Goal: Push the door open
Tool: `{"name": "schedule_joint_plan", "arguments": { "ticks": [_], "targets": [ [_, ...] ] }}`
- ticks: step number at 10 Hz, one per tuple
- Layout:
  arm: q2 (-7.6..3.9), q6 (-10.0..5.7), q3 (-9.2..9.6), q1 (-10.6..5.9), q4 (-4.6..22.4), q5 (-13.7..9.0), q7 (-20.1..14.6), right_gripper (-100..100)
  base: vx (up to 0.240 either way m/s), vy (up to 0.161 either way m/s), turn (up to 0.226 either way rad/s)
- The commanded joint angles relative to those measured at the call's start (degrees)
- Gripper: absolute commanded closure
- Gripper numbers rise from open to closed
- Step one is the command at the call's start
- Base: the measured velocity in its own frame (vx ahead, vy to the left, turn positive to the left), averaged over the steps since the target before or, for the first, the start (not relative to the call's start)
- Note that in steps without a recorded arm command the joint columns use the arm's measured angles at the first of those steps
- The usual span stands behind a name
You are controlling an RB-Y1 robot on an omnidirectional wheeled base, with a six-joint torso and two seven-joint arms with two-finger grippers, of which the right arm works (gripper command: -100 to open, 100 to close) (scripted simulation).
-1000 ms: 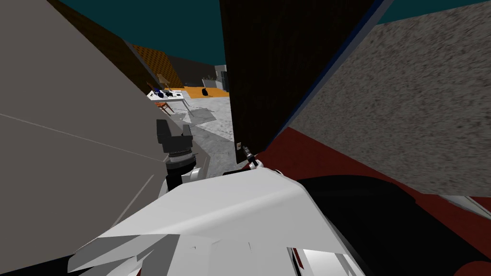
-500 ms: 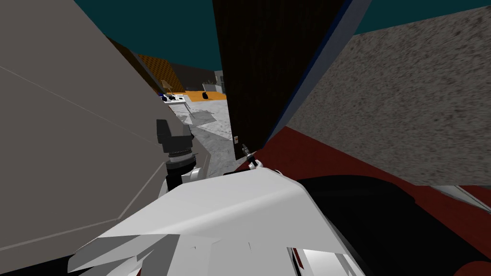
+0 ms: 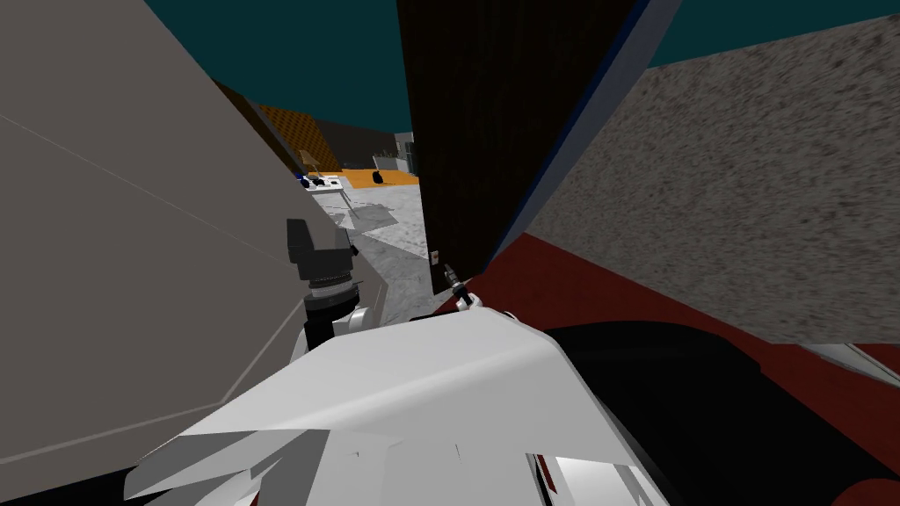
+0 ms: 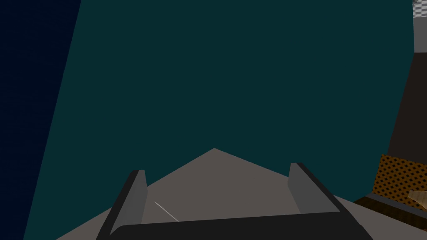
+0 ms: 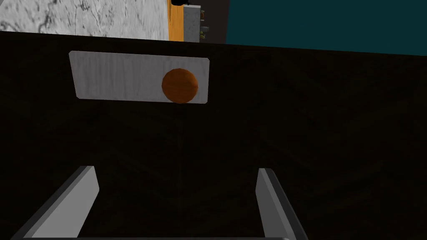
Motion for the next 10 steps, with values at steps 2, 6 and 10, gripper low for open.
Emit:
{"name": "schedule_joint_plan", "arguments": {
  "ticks": [2,6,10],
  "targets": [
    [0.0,-0.4,-0.39,-0.21,0.5,-0.2,0.4,-100,0.211,0.07,0.027],
    [0.73,-0.83,-0.97,-0.29,0.8,-0.4,1.0,-100,0.204,0.077,0.029],
    [0.8,-0.8,-0.98,-0.23,0.7,-0.4,1.0,100,0.057,0.021,0.007]
  ]
}}
